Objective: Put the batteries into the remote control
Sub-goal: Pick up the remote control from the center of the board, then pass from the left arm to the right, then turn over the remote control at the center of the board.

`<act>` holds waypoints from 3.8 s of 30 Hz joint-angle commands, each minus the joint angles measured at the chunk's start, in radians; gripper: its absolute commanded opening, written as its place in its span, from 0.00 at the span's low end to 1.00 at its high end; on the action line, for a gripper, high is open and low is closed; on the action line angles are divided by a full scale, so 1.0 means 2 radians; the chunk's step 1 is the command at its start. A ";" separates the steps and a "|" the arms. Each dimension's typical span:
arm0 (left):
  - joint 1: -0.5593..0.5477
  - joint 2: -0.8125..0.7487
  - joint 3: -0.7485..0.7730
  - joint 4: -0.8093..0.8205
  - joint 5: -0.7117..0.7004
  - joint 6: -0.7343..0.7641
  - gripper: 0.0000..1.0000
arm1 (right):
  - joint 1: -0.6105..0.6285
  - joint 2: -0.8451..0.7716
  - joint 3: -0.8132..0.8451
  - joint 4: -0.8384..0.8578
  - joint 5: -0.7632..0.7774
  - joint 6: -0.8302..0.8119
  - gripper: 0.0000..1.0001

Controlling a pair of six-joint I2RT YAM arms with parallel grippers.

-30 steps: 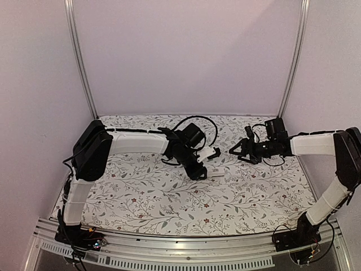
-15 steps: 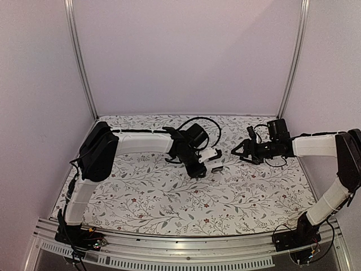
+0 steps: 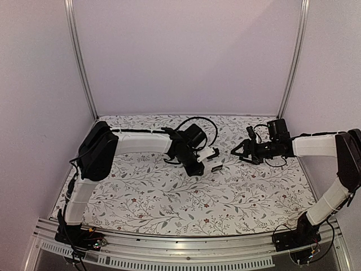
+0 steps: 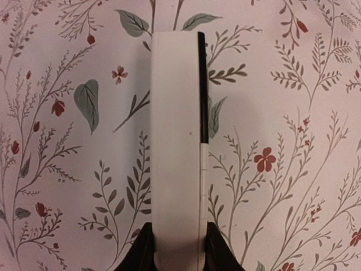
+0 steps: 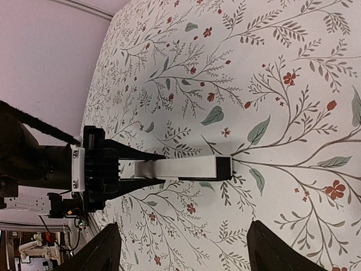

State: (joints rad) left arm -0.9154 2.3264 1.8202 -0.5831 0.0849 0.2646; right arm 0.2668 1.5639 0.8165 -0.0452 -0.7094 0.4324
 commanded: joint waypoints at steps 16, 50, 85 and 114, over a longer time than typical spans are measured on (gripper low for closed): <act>0.067 -0.081 -0.167 0.171 0.179 -0.300 0.23 | -0.004 -0.002 -0.004 -0.004 -0.014 -0.005 0.78; 0.073 -0.125 -0.208 0.134 0.083 -0.273 0.21 | 0.000 0.009 -0.028 0.070 0.000 0.059 0.77; 0.034 -0.156 -0.382 0.567 0.134 -0.507 0.15 | 0.159 0.180 0.180 -0.009 0.154 0.174 0.40; 0.037 -0.270 -0.443 0.475 0.049 -0.449 1.00 | 0.165 0.205 0.270 -0.198 0.166 0.094 0.17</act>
State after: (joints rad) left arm -0.8433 1.8431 0.9581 0.4492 0.2508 -0.6815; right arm 0.5846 1.9247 1.2861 -0.3286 -0.3973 0.6788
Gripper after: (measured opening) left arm 0.994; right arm 0.281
